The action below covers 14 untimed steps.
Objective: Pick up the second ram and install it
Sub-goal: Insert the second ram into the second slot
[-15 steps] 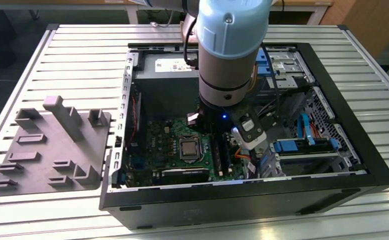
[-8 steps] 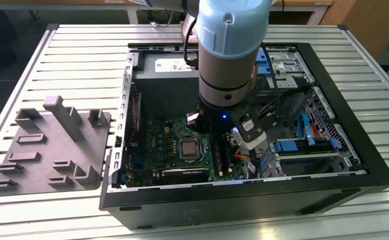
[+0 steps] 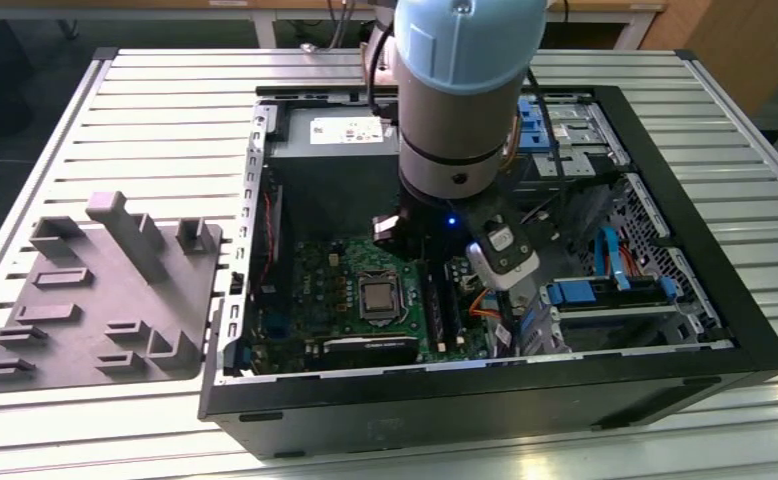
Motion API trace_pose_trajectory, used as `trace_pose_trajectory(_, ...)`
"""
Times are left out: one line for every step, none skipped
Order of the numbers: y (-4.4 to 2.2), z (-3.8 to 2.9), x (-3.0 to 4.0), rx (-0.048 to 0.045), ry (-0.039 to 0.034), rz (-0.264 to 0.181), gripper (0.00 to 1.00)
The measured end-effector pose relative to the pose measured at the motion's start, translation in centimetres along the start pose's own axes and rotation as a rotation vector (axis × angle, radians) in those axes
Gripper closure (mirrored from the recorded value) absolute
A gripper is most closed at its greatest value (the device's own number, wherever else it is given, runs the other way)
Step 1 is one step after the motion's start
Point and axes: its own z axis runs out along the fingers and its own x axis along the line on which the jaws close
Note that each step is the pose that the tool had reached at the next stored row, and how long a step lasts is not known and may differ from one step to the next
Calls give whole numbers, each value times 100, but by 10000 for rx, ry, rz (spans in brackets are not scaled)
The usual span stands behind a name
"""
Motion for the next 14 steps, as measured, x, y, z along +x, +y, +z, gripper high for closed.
trace_pose_trajectory(4, -29, -2, 3, 0, -1, 81)
trace_pose_trajectory(8, -55, -4, 3, -1, 0, 81)
trace_pose_trajectory(10, -78, -6, 6, -2, 0, 81)
trace_pose_trajectory(12, -96, -7, 7, -2, 0, 81)
trace_pose_trajectory(13, -108, -8, 5, -3, 0, 81)
trace_pose_trajectory(14, -116, -9, 6, -3, 0, 81)
trace_pose_trajectory(14, -115, -9, 3, -4, 0, 81)
trace_pose_trajectory(14, -115, -9, 3, -4, 0, 81)
trace_pose_trajectory(14, -115, -9, 3, -4, 0, 81)
trace_pose_trajectory(14, -117, -9, 5, -3, 0, 81)
trace_pose_trajectory(14, -118, -9, 5, -3, 0, 81)
trace_pose_trajectory(14, -118, -9, 5, -4, 0, 81)
trace_pose_trajectory(14, -118, -9, 5, -3, 0, 81)
trace_pose_trajectory(14, -118, -9, 5, -3, 0, 81)
